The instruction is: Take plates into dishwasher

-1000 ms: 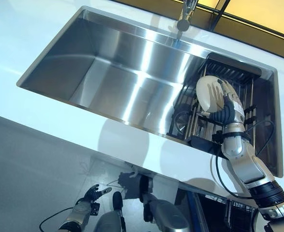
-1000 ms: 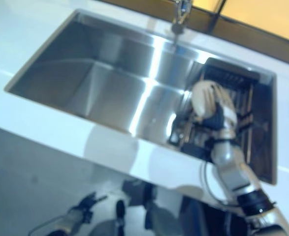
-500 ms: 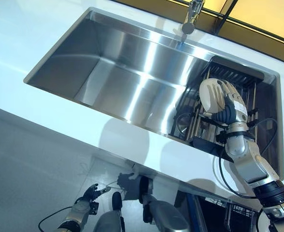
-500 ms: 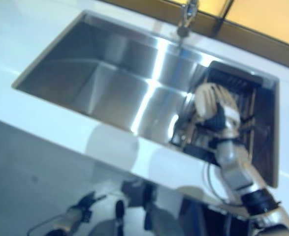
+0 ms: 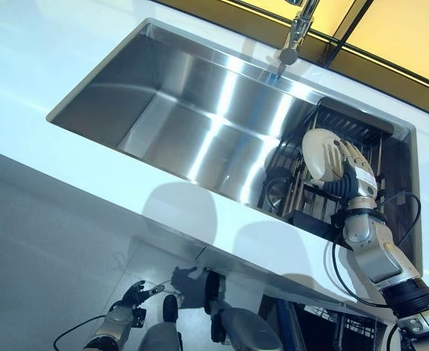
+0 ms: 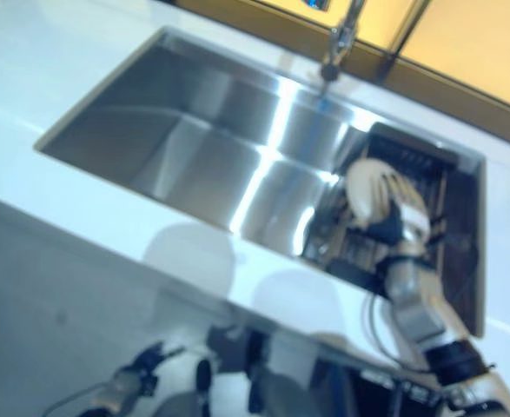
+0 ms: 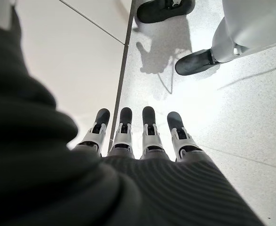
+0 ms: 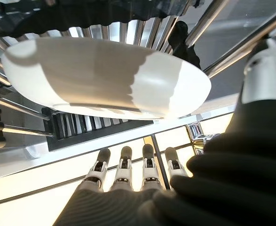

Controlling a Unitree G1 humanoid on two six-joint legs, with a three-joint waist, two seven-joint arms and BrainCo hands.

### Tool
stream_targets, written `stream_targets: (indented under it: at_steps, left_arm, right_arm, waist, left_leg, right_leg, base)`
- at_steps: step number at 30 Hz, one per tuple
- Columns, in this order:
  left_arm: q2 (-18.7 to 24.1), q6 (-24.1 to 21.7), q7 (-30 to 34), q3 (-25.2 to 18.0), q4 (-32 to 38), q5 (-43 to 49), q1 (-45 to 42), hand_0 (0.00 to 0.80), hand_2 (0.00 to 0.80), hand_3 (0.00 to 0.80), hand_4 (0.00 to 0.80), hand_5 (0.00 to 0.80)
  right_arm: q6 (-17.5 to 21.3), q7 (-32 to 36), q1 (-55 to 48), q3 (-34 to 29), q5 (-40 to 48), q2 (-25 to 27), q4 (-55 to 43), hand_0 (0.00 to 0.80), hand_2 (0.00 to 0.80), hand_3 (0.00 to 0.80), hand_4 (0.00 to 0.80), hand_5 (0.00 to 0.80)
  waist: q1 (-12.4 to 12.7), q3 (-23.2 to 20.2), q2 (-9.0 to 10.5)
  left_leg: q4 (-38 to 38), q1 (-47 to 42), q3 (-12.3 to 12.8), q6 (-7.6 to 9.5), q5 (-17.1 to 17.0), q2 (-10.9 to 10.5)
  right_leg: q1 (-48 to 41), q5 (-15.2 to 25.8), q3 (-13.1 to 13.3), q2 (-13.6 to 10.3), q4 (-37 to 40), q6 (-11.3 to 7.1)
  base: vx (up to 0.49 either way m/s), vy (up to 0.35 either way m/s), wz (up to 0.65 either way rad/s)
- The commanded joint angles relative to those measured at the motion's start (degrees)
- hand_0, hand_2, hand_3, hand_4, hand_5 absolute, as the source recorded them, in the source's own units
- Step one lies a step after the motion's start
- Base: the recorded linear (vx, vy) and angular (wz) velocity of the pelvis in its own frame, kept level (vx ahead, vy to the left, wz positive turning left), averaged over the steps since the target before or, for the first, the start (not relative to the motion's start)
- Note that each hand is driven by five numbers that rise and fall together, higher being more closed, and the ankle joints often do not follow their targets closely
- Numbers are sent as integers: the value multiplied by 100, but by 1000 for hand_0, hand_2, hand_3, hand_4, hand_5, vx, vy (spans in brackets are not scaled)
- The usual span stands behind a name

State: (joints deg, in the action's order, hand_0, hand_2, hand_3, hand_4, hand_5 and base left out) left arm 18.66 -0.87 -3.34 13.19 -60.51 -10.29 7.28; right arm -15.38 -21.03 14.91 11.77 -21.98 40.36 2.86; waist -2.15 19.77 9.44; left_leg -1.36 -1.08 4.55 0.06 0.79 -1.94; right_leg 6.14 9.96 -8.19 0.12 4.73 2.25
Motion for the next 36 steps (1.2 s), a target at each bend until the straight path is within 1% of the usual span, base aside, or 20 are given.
stream_targets:
  at_steps: [1, 10, 21, 27, 36]
  left_arm:
    - [105, -69, 22, -236, 40, 18, 33, 0, 0, 0, 0, 0]
    - [170, -59, 23, -308, 42, 43, -2, 0, 0, 0, 0, 0]
    - [183, -49, 48, -338, 45, 128, -58, 0, 0, 0, 0, 0]
    - [122, -93, 33, -234, 3, 98, -23, 0, 0, 0, 0, 0]
    - [104, -25, 53, -142, 7, 110, 64, 0, 0, 0, 0, 0]
  right_arm:
    - [15, 112, -335, -82, -220, 60, 49, 0, 0, 0, 0, 0]
    - [229, 123, -575, -222, -194, 75, 84, 0, 0, 0, 0, 0]
    - [314, 93, -653, -309, -208, 123, 117, 0, 0, 0, 0, 0]
    - [217, -237, -489, -136, 3, -112, 261, 0, 0, 0, 0, 0]
    - [2, -493, -122, 67, 172, -354, 558, 0, 0, 0, 0, 0]
  waist:
    - [59, -73, -201]
    - [23, -113, -127]
    - [34, -160, -109]
    - [71, -132, -158]
    - [142, -106, -189]
  left_leg:
    - [1, 378, 201, 626, 559, -130]
    - [-43, 355, 253, 629, 554, -104]
    - [-22, 369, 251, 633, 567, -102]
    - [26, 405, 215, 649, 579, -121]
    - [90, 464, 161, 671, 588, -147]
  right_leg:
    - [-83, -1174, 242, 236, -683, -562]
    - [-104, -1138, 262, 267, -622, -592]
    - [-116, -1157, 246, 265, -632, -591]
    - [-121, -1166, 255, 247, -629, -575]
    - [-97, -1154, 254, 227, -647, -566]
  base:
    - [0, 0, 0]
    - [0, 0, 0]
    - [0, 0, 0]
    - [0, 0, 0]
    - [0, 0, 0]
